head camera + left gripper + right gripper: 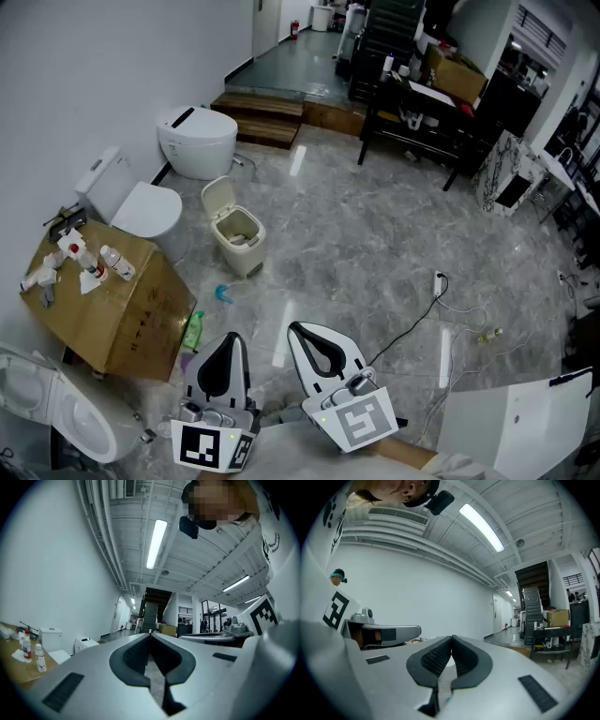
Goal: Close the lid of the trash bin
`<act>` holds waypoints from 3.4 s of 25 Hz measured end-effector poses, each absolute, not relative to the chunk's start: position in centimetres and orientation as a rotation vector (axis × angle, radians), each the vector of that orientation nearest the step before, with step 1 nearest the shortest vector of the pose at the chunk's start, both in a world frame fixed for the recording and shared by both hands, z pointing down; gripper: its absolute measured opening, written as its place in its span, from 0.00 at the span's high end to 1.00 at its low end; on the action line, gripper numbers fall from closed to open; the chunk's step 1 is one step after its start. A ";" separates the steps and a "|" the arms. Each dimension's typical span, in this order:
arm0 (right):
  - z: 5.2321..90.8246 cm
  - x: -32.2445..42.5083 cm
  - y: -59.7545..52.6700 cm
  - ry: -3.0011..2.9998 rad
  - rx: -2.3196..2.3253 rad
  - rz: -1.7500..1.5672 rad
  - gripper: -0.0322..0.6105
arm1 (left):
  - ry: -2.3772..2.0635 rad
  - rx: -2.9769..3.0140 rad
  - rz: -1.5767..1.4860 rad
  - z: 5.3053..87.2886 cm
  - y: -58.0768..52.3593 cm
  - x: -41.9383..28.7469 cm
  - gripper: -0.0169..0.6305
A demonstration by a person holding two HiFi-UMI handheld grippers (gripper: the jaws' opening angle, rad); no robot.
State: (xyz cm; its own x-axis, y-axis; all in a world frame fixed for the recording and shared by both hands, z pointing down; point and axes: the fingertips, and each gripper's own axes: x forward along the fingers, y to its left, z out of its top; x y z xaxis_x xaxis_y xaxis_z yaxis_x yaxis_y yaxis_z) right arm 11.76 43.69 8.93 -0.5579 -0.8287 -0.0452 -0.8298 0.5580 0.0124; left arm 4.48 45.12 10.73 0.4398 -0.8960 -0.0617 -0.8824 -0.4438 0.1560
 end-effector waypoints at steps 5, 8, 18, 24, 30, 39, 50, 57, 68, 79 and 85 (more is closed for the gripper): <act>8.9 12.1 43.8 2.750 -1.467 0.052 0.90 | -1.591 2.579 -0.207 10.5 45.1 5.1 0.95; 9.0 11.9 43.8 2.750 -1.468 0.047 0.90 | -1.593 2.580 -0.215 10.5 45.0 5.0 0.95; 9.3 11.7 42.8 2.776 -1.507 0.037 0.90 | -1.589 2.583 -0.234 10.7 44.0 4.0 0.95; 10.7 11.4 42.5 2.795 -1.512 0.023 0.90 | -1.594 2.580 -0.232 11.4 43.4 2.8 0.95; 11.8 11.4 39.5 2.788 -1.472 -0.005 0.90 | -1.636 2.540 -0.221 12.8 41.2 1.9 0.95; 11.6 11.4 31.0 2.831 -1.344 0.015 0.90 | -1.705 2.517 -0.253 12.8 33.3 3.0 0.95; 11.0 10.6 22.0 2.913 -1.200 0.082 0.90 | -1.879 2.447 -0.196 11.9 24.7 4.1 0.95; 10.6 10.6 18.4 2.895 -1.131 0.131 0.90 | -1.953 2.427 -0.173 11.9 21.2 4.6 0.95; 10.7 11.0 16.2 2.913 -1.138 0.201 0.90 | -1.947 2.437 -0.139 11.9 19.1 5.6 0.95; 11.4 8.8 15.5 2.938 -1.125 0.217 0.90 | -1.947 2.410 -0.119 13.2 18.0 3.8 0.95; 11.7 6.7 13.5 2.942 -1.133 0.200 0.90 | -1.934 2.399 -0.123 14.1 15.6 1.5 0.95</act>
State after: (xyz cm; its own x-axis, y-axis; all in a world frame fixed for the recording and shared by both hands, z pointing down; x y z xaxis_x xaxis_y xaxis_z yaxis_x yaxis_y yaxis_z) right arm 6.70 13.51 11.75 -0.7426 -0.6691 -0.0291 -0.6668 0.7348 0.1243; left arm 1.54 15.55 14.14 0.2109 -0.9772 -0.0256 -0.9726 -0.2124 0.0946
